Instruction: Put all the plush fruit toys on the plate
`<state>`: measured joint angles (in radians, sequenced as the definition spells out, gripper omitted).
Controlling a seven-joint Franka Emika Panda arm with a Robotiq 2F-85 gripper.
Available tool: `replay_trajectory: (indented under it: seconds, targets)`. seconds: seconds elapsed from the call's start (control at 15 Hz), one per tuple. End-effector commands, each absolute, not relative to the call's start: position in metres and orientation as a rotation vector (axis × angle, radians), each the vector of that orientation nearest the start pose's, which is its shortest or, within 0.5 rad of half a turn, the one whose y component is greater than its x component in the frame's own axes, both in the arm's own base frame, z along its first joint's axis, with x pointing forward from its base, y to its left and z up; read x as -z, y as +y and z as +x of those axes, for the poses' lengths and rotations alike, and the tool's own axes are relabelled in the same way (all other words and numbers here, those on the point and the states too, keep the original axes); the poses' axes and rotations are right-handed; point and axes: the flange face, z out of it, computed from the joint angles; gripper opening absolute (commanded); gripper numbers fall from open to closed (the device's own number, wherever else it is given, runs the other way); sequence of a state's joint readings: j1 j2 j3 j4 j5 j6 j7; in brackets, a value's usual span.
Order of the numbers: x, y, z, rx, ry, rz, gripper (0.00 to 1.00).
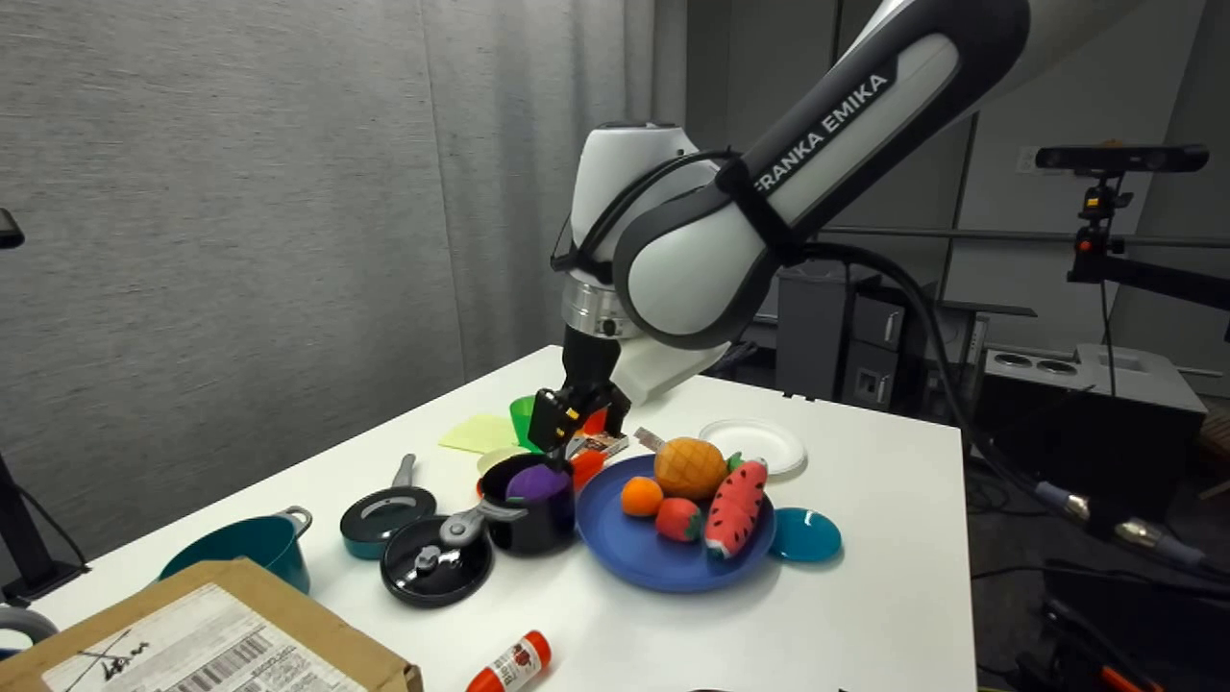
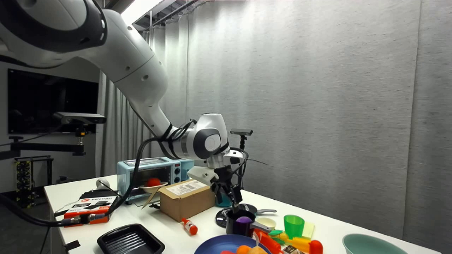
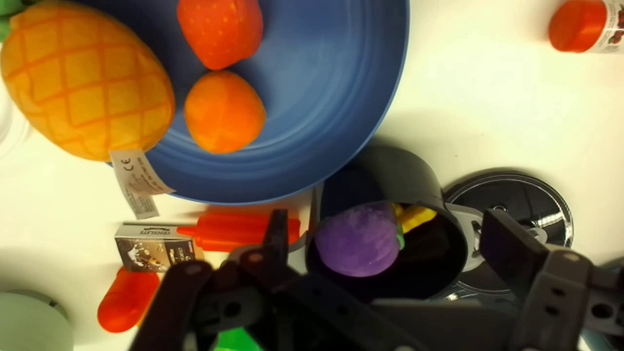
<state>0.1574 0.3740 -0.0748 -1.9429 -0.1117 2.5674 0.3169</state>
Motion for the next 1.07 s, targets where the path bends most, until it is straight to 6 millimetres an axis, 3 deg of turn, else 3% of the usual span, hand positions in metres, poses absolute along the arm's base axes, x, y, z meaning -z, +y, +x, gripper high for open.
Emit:
replay_trajectory:
  seconds: [0.0,0.53,1.0]
  targets:
    - [-0.313,0.058,0.655,0.396,0.230,-3.149,1.00]
    - [-0.305,0.042,0.695,0.404,0.258,-3.163,1.00]
    - [-0.262,0.044,0.715,0.313,0.101,-3.055,1.00]
